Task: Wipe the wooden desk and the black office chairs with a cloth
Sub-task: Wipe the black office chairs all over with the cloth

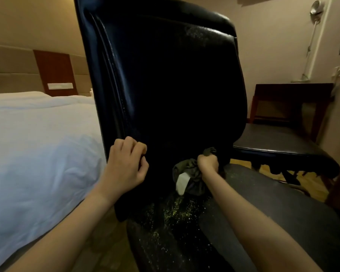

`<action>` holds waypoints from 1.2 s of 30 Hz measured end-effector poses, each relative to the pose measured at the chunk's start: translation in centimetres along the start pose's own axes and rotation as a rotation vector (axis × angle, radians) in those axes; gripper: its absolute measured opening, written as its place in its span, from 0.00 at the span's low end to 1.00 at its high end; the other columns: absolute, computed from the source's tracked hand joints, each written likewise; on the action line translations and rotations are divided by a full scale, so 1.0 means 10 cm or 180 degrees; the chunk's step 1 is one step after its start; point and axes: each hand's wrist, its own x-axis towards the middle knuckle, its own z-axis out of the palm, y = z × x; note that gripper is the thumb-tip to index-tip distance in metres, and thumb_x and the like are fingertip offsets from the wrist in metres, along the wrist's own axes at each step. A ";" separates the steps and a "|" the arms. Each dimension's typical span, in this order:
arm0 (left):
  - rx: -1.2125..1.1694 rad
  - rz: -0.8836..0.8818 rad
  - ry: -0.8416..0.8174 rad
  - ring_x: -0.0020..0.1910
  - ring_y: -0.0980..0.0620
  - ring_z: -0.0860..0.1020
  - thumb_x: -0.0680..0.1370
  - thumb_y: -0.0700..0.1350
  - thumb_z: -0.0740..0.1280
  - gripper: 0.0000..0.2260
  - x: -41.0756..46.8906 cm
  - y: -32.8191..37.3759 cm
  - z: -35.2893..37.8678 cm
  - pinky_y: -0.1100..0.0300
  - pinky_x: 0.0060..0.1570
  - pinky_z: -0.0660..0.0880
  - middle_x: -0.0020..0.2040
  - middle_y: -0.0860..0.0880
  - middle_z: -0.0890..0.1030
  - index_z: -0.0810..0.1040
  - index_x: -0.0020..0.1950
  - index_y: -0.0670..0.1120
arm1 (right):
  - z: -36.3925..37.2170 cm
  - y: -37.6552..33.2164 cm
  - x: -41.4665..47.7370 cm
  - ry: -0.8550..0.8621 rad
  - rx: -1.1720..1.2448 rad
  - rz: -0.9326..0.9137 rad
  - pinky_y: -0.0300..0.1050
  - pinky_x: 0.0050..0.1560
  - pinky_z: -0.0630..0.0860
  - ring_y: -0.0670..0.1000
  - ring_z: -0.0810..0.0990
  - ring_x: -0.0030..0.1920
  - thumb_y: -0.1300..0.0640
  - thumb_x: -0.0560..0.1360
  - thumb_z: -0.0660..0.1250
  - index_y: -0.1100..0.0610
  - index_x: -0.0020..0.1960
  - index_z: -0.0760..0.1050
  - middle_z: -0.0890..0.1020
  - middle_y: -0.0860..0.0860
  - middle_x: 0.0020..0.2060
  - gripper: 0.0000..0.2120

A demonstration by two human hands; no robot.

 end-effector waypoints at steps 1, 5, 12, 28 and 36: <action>-0.0120 0.0058 0.0037 0.39 0.44 0.66 0.71 0.42 0.59 0.05 0.01 -0.01 0.01 0.53 0.38 0.64 0.38 0.43 0.71 0.66 0.45 0.44 | 0.09 0.00 -0.12 -0.0045 -0.0042 -0.0084 0.47 0.47 0.69 0.61 0.77 0.51 0.60 0.78 0.61 0.68 0.61 0.73 0.77 0.62 0.50 0.15; -0.0176 0.0071 -0.0020 0.38 0.46 0.63 0.69 0.40 0.58 0.05 0.04 0.00 -0.03 0.54 0.38 0.62 0.37 0.42 0.69 0.65 0.44 0.44 | 0.25 -0.01 -0.58 -0.0573 -0.0565 -0.0648 0.41 0.43 0.67 0.58 0.76 0.49 0.62 0.77 0.60 0.65 0.53 0.76 0.76 0.58 0.45 0.10; -0.0538 -0.0098 0.0011 0.38 0.49 0.63 0.68 0.37 0.58 0.04 0.04 0.01 -0.08 0.58 0.38 0.62 0.38 0.43 0.69 0.68 0.42 0.42 | -0.19 0.13 -0.46 -0.0348 -0.0144 -0.0727 0.41 0.39 0.66 0.53 0.75 0.45 0.64 0.78 0.59 0.57 0.68 0.71 0.77 0.57 0.51 0.19; -0.1827 -0.2834 -0.0159 0.28 0.51 0.62 0.75 0.31 0.57 0.12 -0.02 0.08 -0.12 0.66 0.27 0.62 0.32 0.47 0.64 0.61 0.39 0.47 | -0.29 -0.06 -0.60 -0.0324 -0.0013 -0.1394 0.41 0.37 0.65 0.49 0.73 0.42 0.66 0.77 0.60 0.53 0.57 0.77 0.77 0.53 0.42 0.14; -0.1723 -0.2929 -0.1102 0.38 0.37 0.75 0.73 0.35 0.59 0.12 0.07 -0.12 -0.17 0.41 0.41 0.71 0.33 0.44 0.70 0.59 0.37 0.49 | 0.33 -0.50 -0.96 0.0494 0.0237 -0.2719 0.31 0.43 0.62 0.47 0.68 0.42 0.66 0.74 0.63 0.67 0.59 0.74 0.68 0.56 0.47 0.14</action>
